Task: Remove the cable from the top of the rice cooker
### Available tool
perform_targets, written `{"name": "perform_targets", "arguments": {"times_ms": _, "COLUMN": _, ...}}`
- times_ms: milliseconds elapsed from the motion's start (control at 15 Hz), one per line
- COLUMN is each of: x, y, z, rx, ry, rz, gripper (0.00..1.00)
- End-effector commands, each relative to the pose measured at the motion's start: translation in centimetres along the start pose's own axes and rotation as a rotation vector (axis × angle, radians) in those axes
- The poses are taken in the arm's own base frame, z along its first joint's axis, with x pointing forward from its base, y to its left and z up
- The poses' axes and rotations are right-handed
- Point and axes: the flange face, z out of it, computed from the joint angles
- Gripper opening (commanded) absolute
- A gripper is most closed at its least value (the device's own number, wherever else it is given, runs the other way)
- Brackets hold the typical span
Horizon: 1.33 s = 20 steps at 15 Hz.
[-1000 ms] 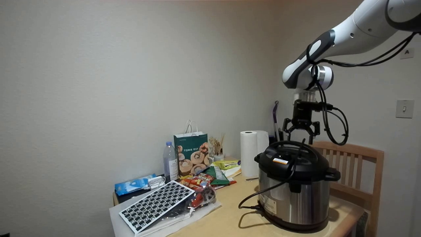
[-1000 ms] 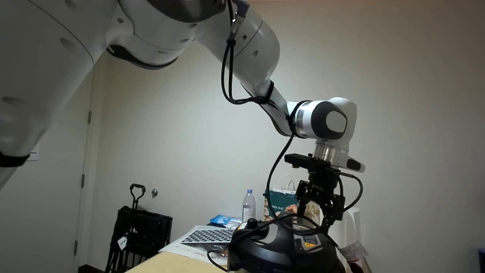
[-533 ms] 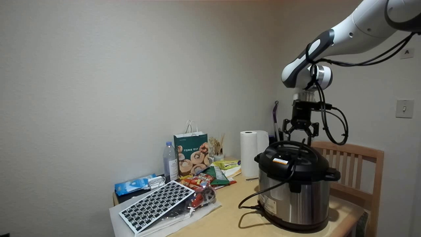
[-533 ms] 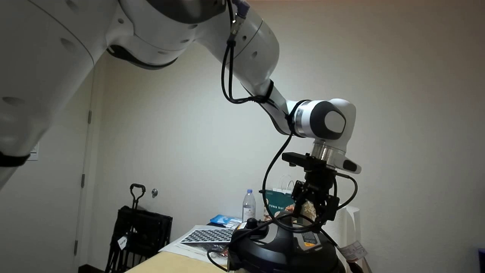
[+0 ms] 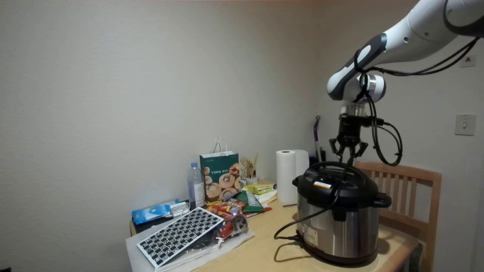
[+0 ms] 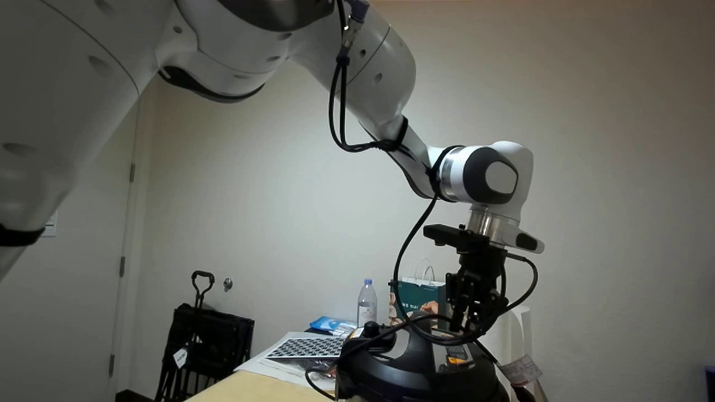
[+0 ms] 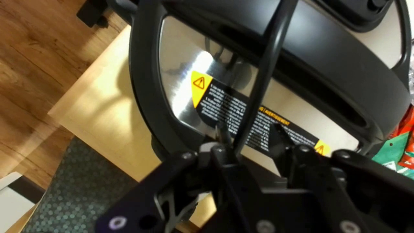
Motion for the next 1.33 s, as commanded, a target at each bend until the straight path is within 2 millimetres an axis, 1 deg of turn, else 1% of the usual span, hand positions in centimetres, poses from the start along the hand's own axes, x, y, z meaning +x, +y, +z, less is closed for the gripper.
{"name": "perform_targets", "arguments": {"times_ms": 0, "x": -0.4, "y": -0.1, "z": -2.2, "rx": 0.015, "ry": 0.109, "rz": 0.006, "gripper": 0.07}}
{"name": "perform_targets", "arguments": {"times_ms": 67, "x": -0.6, "y": -0.5, "z": -3.0, "rx": 0.019, "ry": 0.154, "rz": -0.013, "gripper": 0.01}}
{"name": "perform_targets", "arguments": {"times_ms": 200, "x": -0.9, "y": -1.0, "z": -4.4, "rx": 0.032, "ry": 0.215, "rz": -0.036, "gripper": 0.0}}
{"name": "perform_targets", "arguments": {"times_ms": 333, "x": -1.3, "y": -1.6, "z": -5.2, "rx": 0.038, "ry": 0.245, "rz": -0.046, "gripper": 0.0}}
{"name": "perform_targets", "arguments": {"times_ms": 400, "x": -1.4, "y": -1.9, "z": -5.4, "rx": 0.016, "ry": 0.259, "rz": -0.043, "gripper": 0.26}}
{"name": "perform_targets", "arguments": {"times_ms": 467, "x": -0.1, "y": -1.9, "z": -5.3, "rx": 0.036, "ry": 0.225, "rz": -0.047, "gripper": 0.27}}
{"name": "perform_targets", "arguments": {"times_ms": 533, "x": -0.2, "y": -2.1, "z": -5.5, "rx": 0.034, "ry": 0.229, "rz": -0.052, "gripper": 0.07}}
{"name": "perform_targets", "arguments": {"times_ms": 733, "x": -0.1, "y": -2.1, "z": -5.3, "rx": 0.032, "ry": 0.226, "rz": -0.051, "gripper": 0.26}}
{"name": "perform_targets", "arguments": {"times_ms": 1133, "x": 0.0, "y": -2.1, "z": -5.1, "rx": 0.031, "ry": 0.224, "rz": -0.05, "gripper": 0.27}}
{"name": "perform_targets", "arguments": {"times_ms": 1200, "x": -0.2, "y": -2.1, "z": -5.0, "rx": 0.04, "ry": 0.214, "rz": -0.021, "gripper": 0.52}}
{"name": "perform_targets", "arguments": {"times_ms": 1267, "x": -1.0, "y": -2.1, "z": -4.9, "rx": 0.053, "ry": 0.165, "rz": 0.005, "gripper": 0.53}}
